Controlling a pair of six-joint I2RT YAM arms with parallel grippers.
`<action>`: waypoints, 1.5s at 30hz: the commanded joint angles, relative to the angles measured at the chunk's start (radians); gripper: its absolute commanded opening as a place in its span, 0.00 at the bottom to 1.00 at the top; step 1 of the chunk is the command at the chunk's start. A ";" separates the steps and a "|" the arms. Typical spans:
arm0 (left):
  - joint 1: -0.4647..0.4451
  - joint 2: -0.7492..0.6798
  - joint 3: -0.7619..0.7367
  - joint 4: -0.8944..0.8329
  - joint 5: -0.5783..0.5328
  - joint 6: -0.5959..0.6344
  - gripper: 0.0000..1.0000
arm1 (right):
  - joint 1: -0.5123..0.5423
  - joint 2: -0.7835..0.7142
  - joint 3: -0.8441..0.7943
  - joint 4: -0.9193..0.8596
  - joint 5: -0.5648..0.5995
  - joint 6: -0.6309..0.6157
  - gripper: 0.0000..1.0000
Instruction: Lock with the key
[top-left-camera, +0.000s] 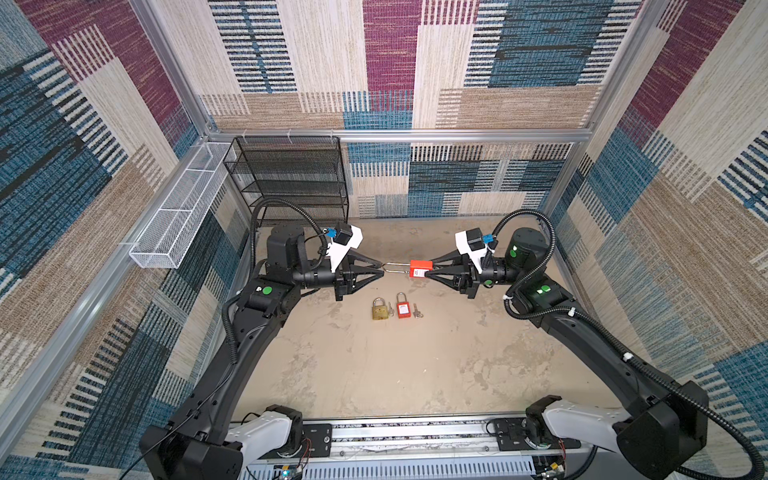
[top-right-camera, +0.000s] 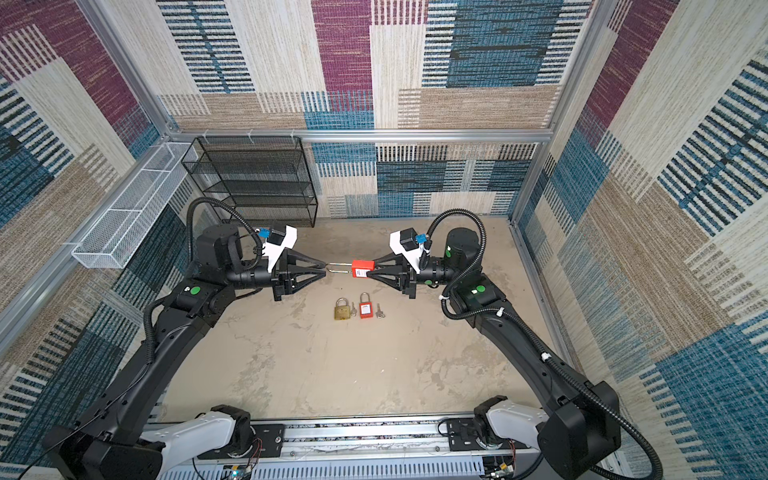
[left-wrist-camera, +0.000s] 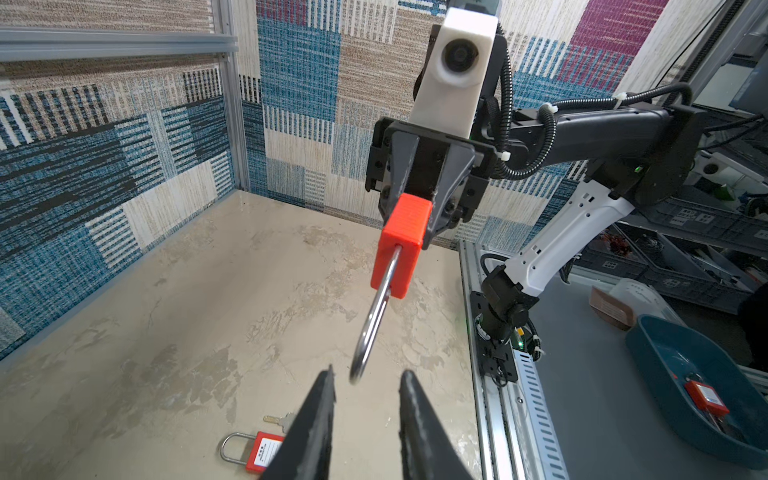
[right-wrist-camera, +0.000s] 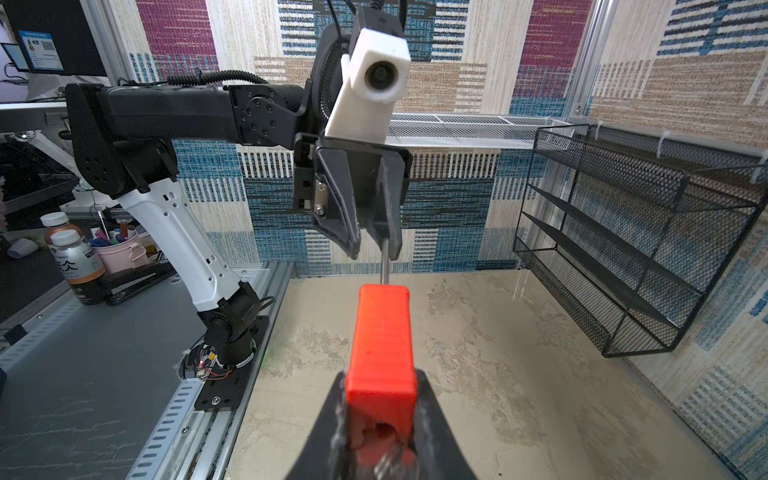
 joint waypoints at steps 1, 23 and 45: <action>-0.001 0.009 -0.001 0.006 0.011 0.052 0.29 | -0.002 0.003 0.013 0.010 -0.035 0.010 0.09; -0.012 0.012 -0.006 0.013 0.027 0.024 0.07 | -0.004 0.056 0.014 0.070 -0.092 0.043 0.07; -0.041 0.021 -0.018 0.036 0.009 0.006 0.00 | -0.004 0.099 0.018 0.144 -0.046 0.061 0.04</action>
